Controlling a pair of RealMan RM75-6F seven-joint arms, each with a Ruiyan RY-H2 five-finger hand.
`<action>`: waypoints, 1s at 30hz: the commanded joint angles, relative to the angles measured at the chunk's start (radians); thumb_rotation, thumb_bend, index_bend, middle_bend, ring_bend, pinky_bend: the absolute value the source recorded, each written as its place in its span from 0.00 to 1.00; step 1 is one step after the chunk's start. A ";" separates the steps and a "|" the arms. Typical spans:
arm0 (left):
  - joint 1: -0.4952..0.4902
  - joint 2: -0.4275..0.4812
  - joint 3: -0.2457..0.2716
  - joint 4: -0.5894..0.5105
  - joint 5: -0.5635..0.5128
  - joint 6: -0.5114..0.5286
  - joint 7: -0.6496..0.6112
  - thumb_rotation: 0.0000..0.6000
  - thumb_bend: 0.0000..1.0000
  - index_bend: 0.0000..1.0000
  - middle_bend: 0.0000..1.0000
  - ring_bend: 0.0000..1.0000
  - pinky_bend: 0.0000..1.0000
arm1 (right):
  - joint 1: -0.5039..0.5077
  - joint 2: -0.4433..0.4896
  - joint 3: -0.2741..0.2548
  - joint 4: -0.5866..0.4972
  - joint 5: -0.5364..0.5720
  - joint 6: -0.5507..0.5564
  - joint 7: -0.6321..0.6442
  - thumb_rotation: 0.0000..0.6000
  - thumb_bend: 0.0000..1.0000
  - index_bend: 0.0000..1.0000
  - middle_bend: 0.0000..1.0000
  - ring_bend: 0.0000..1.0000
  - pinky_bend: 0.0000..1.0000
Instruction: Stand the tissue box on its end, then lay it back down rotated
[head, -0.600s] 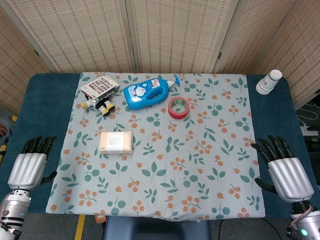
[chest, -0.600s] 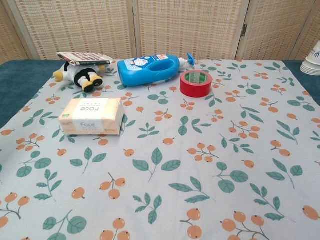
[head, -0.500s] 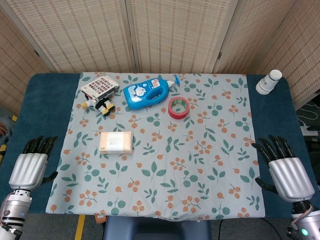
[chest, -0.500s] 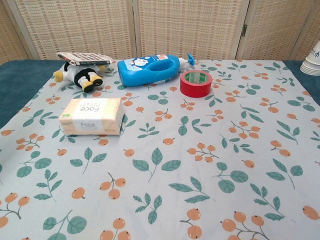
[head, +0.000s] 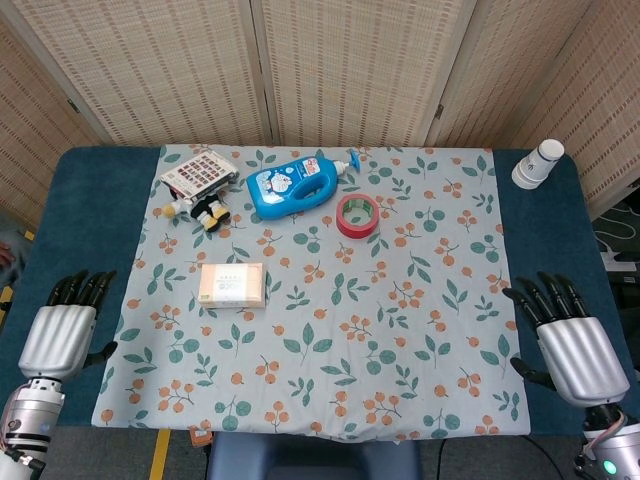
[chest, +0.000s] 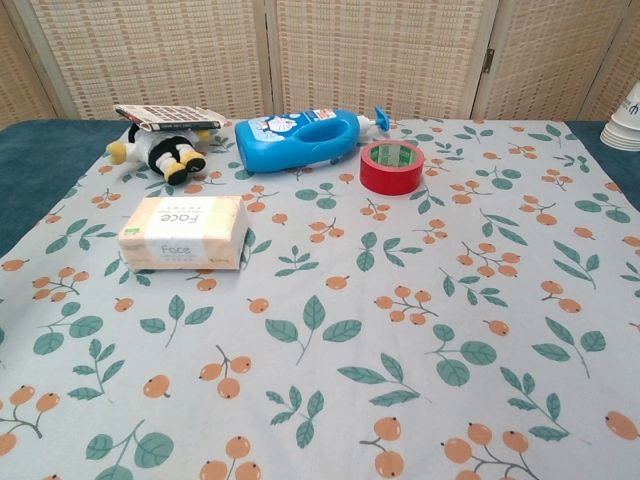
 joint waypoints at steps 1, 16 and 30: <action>-0.003 0.007 0.001 0.000 -0.003 -0.012 -0.009 1.00 0.21 0.00 0.09 0.02 0.09 | -0.001 -0.001 0.000 0.000 0.000 0.001 -0.002 1.00 0.11 0.17 0.11 0.00 0.07; -0.162 -0.205 -0.002 0.055 -0.059 -0.240 0.101 1.00 0.21 0.00 0.08 0.00 0.12 | 0.001 0.011 0.003 -0.013 -0.015 0.004 0.020 1.00 0.11 0.17 0.11 0.00 0.07; -0.546 -0.676 -0.273 0.256 -0.632 -0.009 0.249 1.00 0.21 0.02 0.12 0.04 0.13 | 0.002 0.030 0.006 -0.008 -0.024 0.008 0.059 1.00 0.11 0.17 0.11 0.00 0.07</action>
